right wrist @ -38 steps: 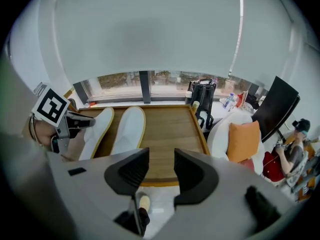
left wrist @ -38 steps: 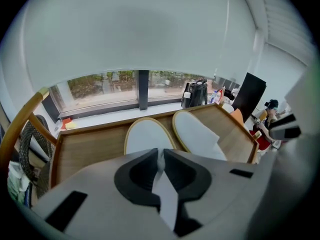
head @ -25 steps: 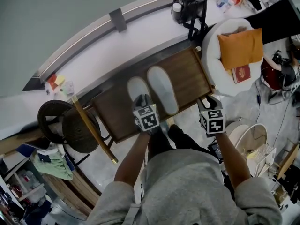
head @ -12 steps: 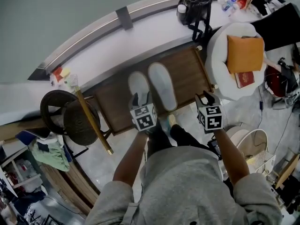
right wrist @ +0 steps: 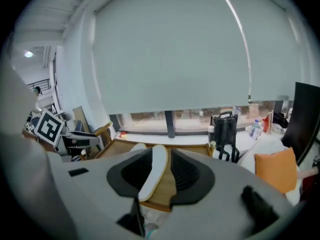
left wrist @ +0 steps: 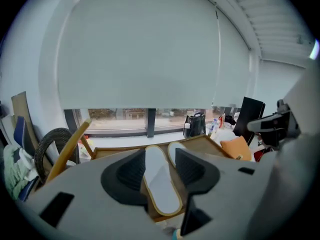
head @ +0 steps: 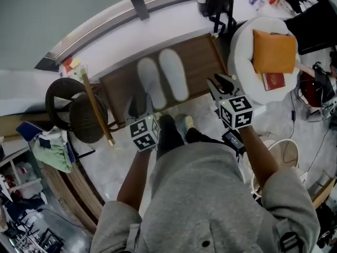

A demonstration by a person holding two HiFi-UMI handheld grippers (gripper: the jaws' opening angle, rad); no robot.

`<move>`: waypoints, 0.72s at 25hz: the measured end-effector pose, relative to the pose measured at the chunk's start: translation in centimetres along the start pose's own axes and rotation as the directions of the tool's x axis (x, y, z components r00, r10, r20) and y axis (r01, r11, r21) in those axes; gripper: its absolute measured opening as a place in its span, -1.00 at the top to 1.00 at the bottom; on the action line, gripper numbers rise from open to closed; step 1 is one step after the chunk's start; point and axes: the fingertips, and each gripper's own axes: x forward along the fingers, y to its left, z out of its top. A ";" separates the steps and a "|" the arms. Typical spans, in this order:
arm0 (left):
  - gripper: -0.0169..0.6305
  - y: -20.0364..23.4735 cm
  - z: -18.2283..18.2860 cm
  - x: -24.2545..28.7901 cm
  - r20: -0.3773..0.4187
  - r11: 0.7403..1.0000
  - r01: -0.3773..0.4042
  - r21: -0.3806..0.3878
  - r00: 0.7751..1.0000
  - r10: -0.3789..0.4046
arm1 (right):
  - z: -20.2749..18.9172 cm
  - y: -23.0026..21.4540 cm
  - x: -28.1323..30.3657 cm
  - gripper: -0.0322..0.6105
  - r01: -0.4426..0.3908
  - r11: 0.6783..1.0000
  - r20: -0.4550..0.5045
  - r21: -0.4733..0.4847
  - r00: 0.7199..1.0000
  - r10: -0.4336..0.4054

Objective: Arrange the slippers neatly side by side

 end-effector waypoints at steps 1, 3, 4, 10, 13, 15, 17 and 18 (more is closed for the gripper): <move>0.38 0.0 0.4 -1.4 0.024 1.000 -0.009 0.005 1.000 0.008 | 0.7 0.4 -0.7 0.55 -0.014 1.000 0.033 -0.003 0.999 0.014; 0.61 -0.1 1.2 -4.2 0.070 1.000 -0.026 0.014 0.997 0.025 | 1.9 1.3 -2.2 0.67 -0.036 0.999 0.093 -0.014 0.995 0.037; 0.68 -0.2 1.5 -5.5 0.091 0.999 -0.031 0.018 0.995 0.029 | 2.4 1.8 -3.0 0.72 -0.048 0.999 0.121 -0.021 0.991 0.050; 0.90 -2.3 3.1 -11.1 0.155 1.000 0.011 0.000 0.988 -0.011 | 3.7 4.0 -7.7 0.79 -0.110 0.994 0.226 -0.028 0.967 0.114; 0.90 -2.7 3.7 -13.3 0.179 1.000 0.015 0.000 0.984 -0.015 | 3.8 4.4 -9.5 0.80 -0.116 0.993 0.255 0.001 0.960 0.112; 0.90 -3.0 4.0 -14.3 0.192 1.000 0.021 0.005 0.981 -0.022 | 3.8 4.5 -10.3 0.80 -0.129 0.991 0.272 0.035 0.955 0.115; 0.90 -3.2 4.2 -14.9 0.202 1.000 0.023 0.002 0.979 -0.023 | 4.0 4.6 -10.8 0.80 -0.137 0.990 0.285 0.042 0.951 0.120; 0.90 -3.2 4.2 -15.1 0.205 1.000 0.023 -0.003 0.978 -0.022 | 4.1 4.7 -11.0 0.80 -0.139 0.990 0.289 0.037 0.949 0.123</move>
